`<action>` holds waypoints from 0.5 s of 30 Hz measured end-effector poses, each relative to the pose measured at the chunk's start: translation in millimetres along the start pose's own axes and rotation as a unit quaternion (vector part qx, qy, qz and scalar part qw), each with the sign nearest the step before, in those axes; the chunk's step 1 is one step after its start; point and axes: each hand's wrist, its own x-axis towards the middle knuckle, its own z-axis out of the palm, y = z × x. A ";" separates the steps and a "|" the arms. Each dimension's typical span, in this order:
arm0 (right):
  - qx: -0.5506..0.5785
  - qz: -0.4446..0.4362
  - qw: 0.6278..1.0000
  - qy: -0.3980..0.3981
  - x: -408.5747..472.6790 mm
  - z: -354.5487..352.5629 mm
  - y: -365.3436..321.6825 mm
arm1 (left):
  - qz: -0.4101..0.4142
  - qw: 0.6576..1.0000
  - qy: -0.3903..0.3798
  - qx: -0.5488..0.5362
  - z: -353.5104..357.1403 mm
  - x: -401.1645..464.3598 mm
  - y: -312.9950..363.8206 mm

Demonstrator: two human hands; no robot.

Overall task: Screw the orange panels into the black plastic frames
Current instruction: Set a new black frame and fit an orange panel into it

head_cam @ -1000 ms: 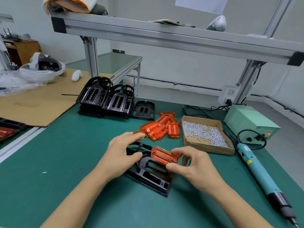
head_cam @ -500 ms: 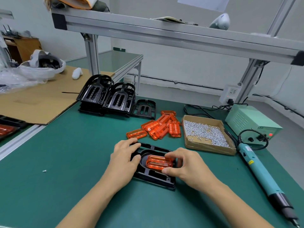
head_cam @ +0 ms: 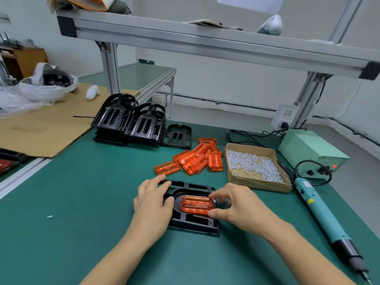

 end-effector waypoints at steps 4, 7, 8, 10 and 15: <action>-0.053 -0.037 0.998 -0.003 1.7 -3.3 -1.6 | -0.003 1.000 0.005 -0.003 0.2 -2.2 0.9; -0.072 -0.051 0.996 -0.008 3.3 -4.7 -2.7 | -0.003 1.000 0.008 0.000 0.4 -3.2 1.6; -0.073 -0.050 0.996 -0.010 4.2 -5.6 -2.8 | -0.003 1.000 0.008 0.004 0.4 -3.2 1.8; -0.082 -0.055 0.995 -0.020 6.9 -8.9 -3.6 | -0.002 1.000 0.008 0.013 0.3 -2.7 1.8; -0.102 -0.079 0.992 -0.005 10.7 -10.2 -1.0 | -0.003 0.999 0.014 0.032 1.4 -1.4 -0.4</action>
